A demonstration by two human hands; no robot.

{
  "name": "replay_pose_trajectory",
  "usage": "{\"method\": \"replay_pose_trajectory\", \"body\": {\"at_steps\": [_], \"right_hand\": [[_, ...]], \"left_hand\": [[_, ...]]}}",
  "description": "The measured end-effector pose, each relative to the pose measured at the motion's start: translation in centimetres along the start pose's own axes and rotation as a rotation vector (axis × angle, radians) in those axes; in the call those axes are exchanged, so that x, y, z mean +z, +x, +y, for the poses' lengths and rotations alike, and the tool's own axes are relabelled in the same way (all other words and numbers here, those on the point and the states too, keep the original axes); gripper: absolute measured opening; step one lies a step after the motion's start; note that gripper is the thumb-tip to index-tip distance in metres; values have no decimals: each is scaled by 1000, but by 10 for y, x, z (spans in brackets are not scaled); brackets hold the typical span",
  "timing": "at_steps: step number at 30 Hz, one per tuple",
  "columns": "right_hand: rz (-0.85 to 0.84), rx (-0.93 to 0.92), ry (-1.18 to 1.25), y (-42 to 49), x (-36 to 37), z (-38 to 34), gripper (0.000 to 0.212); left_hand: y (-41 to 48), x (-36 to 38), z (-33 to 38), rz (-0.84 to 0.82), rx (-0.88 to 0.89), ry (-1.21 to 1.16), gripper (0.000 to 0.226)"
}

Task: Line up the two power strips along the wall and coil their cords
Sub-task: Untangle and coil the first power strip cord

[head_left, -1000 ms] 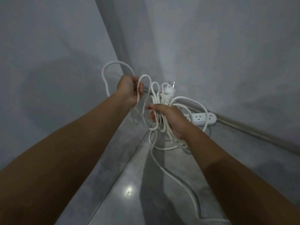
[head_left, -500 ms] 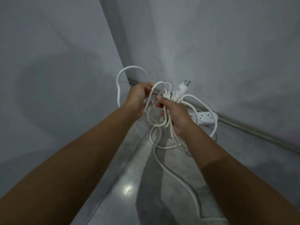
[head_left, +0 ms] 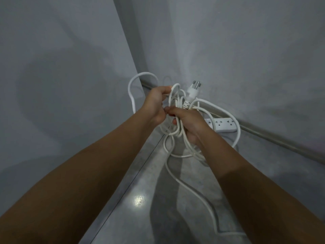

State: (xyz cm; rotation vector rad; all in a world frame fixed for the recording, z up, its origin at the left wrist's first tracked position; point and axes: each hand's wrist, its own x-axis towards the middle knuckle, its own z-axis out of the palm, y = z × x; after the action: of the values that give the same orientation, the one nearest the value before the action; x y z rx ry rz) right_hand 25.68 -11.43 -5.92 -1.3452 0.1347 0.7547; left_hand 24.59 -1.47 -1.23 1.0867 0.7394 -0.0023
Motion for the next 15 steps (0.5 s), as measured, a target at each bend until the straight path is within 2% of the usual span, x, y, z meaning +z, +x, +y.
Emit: {"method": "replay_pose_trajectory", "body": {"at_steps": [2,4,6,7,8,10,12,14,15], "right_hand": [[-10,-2,-56,1,-5,-3,10],[8,-13,-128,1,-11,-7,9],[32,10,-130,-1,-19,-10,13],[31,34,-103,-2,-24,-12,16],[16,60,-61,-3,-28,-14,18],[-43,103,74,-4,-35,-18,24],[-102,119,276,-2,-42,-24,30],[-124,98,529,-2,-51,-33,32],[-134,82,648,-3,-54,-38,31]], "left_hand": [[-3,2,6,-13,-33,81,12],[-2,-2,19,37,7,325,20],[6,-21,35,103,199,753,37],[6,-33,42,76,323,1021,43],[-1,-43,47,-1,411,1279,49],[-16,-67,45,-173,470,1697,65],[-26,-93,33,-233,550,1856,84],[-31,-118,20,-231,674,1814,91],[-31,-130,13,-219,718,1771,86]]}}
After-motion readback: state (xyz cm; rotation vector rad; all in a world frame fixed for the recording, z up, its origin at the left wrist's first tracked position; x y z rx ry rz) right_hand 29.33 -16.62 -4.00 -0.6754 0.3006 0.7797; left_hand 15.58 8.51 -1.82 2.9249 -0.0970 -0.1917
